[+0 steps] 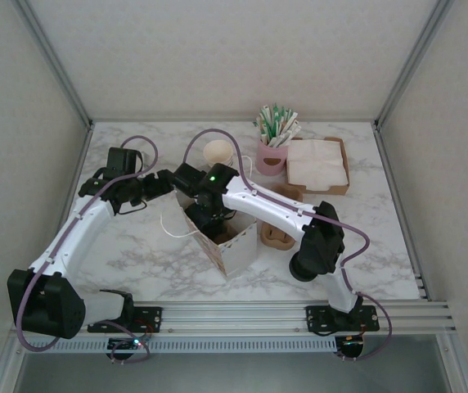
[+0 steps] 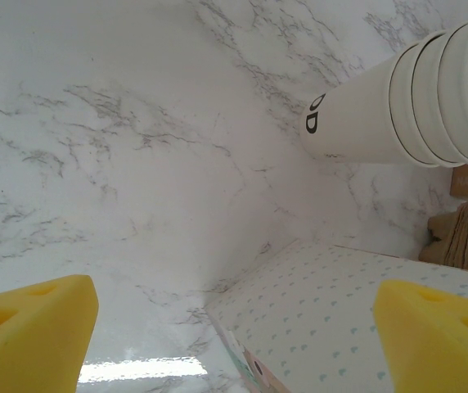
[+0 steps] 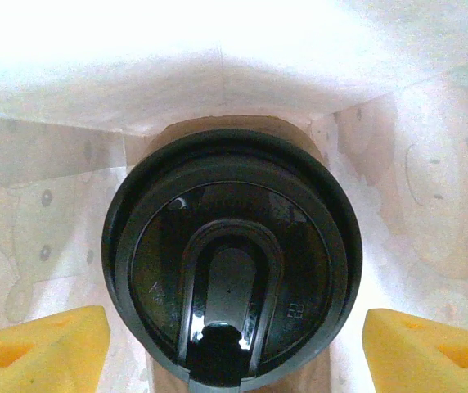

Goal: Pack the takeout coffee

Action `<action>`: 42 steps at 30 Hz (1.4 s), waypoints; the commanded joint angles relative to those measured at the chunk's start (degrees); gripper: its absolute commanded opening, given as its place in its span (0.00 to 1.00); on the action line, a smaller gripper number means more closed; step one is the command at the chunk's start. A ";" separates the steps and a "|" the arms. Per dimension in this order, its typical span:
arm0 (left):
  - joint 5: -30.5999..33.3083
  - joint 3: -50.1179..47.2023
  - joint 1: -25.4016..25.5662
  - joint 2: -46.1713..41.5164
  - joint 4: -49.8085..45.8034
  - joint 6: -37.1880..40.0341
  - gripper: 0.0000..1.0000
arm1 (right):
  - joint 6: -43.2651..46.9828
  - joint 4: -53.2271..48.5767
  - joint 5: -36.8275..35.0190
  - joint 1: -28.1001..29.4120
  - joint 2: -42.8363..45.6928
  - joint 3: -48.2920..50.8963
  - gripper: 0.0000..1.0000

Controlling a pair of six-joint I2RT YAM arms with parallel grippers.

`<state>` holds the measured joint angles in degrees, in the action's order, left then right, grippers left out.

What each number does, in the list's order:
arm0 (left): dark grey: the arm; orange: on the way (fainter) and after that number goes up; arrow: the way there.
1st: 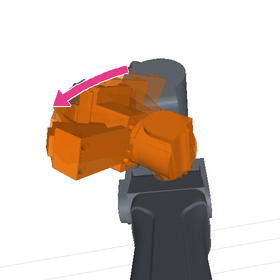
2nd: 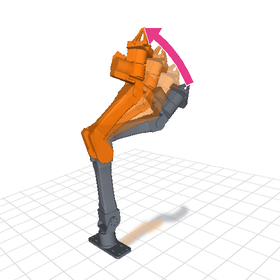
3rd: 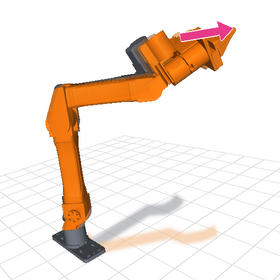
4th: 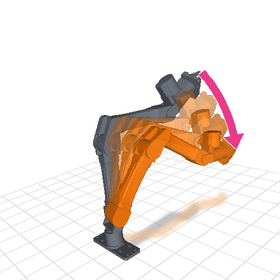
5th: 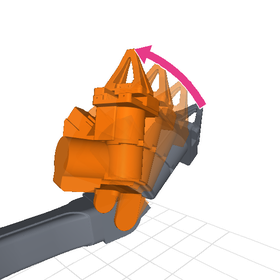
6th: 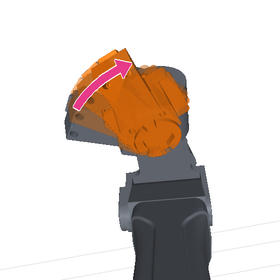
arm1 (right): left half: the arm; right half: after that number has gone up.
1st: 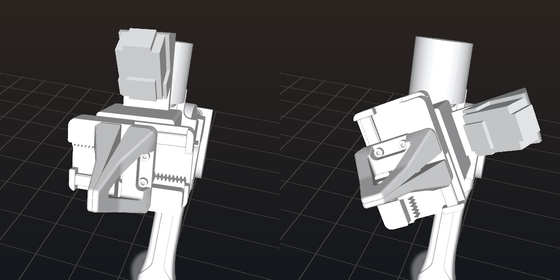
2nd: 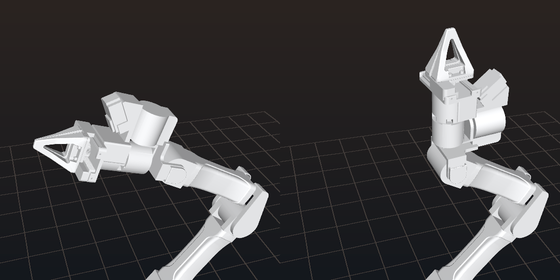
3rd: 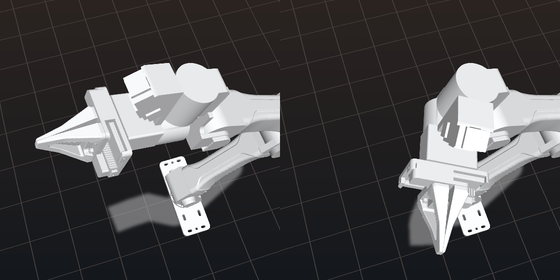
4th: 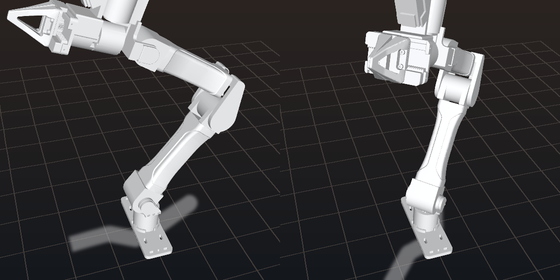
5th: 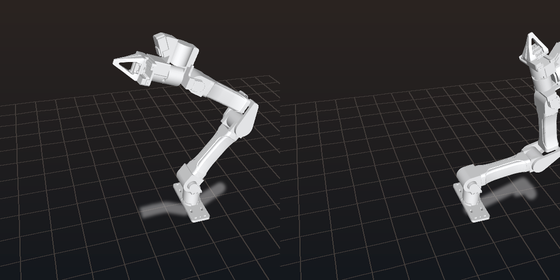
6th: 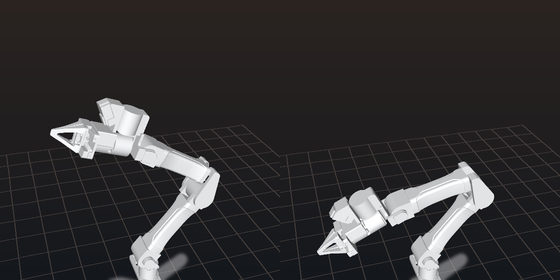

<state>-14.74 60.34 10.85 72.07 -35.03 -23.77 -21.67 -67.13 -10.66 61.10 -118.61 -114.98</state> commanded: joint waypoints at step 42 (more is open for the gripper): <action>0.15 1.89 0.85 0.09 -1.29 0.74 0.87 | 0.07 -4.08 -1.12 0.32 6.44 -8.42 0.89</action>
<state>-14.72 60.64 11.16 72.07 -35.16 -23.77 -21.67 -69.89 -10.85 61.12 -115.13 -121.23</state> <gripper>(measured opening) 0.873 0.889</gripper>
